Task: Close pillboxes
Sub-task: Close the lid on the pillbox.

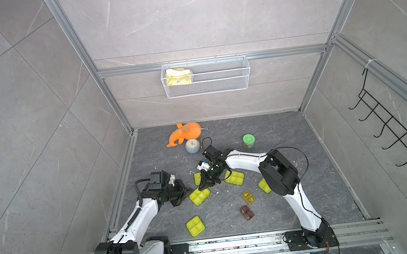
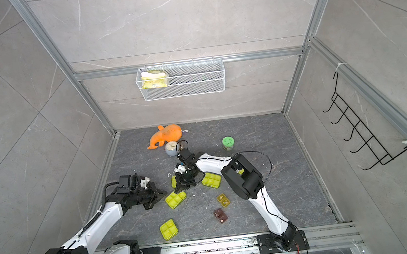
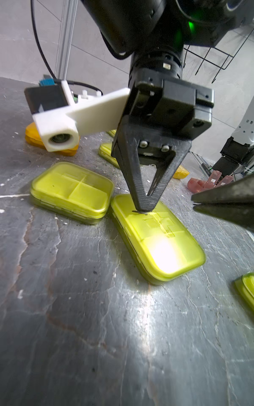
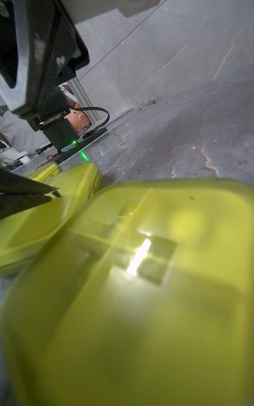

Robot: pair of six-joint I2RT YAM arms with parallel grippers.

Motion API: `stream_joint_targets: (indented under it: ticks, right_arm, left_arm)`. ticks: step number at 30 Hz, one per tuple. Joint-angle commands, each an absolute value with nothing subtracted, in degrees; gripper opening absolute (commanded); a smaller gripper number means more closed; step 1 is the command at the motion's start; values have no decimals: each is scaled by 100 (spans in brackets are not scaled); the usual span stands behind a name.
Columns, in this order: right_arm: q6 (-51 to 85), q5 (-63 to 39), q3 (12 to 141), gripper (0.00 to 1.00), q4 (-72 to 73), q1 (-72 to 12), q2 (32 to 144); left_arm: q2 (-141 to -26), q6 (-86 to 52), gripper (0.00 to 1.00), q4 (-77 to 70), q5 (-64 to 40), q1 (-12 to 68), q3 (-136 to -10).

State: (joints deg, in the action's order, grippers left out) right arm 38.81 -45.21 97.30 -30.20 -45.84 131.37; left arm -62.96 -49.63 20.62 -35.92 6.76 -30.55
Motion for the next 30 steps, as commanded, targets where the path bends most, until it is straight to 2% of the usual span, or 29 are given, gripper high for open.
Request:
stream_joint_targets:
  ticks: [1, 11, 30]
  right_arm:
    - [3831, -4465, 9748, 6, -3090, -4782, 12983]
    - [3885, -4505, 10131, 6, -3127, -5005, 13415]
    - [3872, -4541, 9942, 5, -3038, -5010, 13654]
  left_arm:
    - [-5995, -4779, 0, 2582, -3439, 590, -3247]
    - [-5253, -4588, 0, 3504, -3201, 404, -3325]
    - [-4656, -4711, 0, 3804, -3218, 392, -3127]
